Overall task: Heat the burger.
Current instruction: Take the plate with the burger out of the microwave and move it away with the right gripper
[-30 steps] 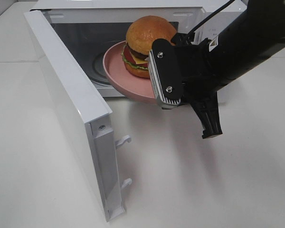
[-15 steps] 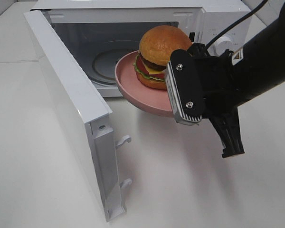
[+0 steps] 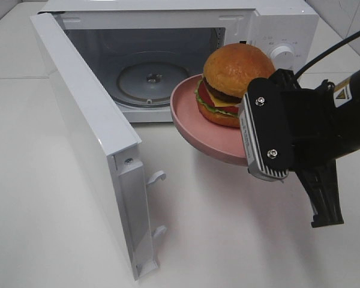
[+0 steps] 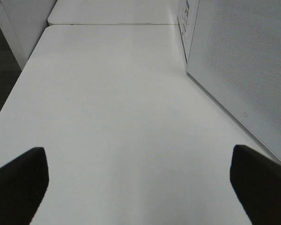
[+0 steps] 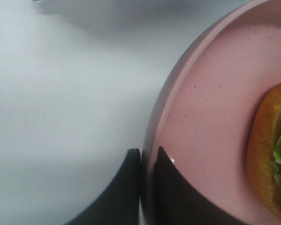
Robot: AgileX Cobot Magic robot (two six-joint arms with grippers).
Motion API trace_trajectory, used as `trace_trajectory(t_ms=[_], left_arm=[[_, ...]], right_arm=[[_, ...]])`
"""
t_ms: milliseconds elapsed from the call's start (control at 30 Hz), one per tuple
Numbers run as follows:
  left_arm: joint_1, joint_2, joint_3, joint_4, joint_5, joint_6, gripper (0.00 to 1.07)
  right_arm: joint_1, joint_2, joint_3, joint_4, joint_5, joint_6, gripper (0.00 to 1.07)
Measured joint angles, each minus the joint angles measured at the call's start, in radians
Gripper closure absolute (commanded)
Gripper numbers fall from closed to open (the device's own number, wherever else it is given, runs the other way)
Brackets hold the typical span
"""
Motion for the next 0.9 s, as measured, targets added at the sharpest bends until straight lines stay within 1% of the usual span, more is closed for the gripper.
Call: trace_trajectory(t_ms=[333,667,767,900], left_arm=[[0.0,0.0,0.0,0.0,0.0,0.0,0.06],[0.0,0.0,0.0,0.0,0.0,0.0,0.06],[0.0,0.0,0.0,0.0,0.0,0.0,0.06],[0.0,0.0,0.0,0.0,0.0,0.0,0.06]], right_arm=[[0.0,-0.047,0.064,-0.033,0.017,0.111,1.07],[-0.002,-0.136,0.122,-0.125,0.027,0.234,1.07],[-0.016,-0.163,0.144,-0.139,0.03,0.275,1.07],[-0.033,-0.207,0.161,-0.196,0.06,0.372,1.07]])
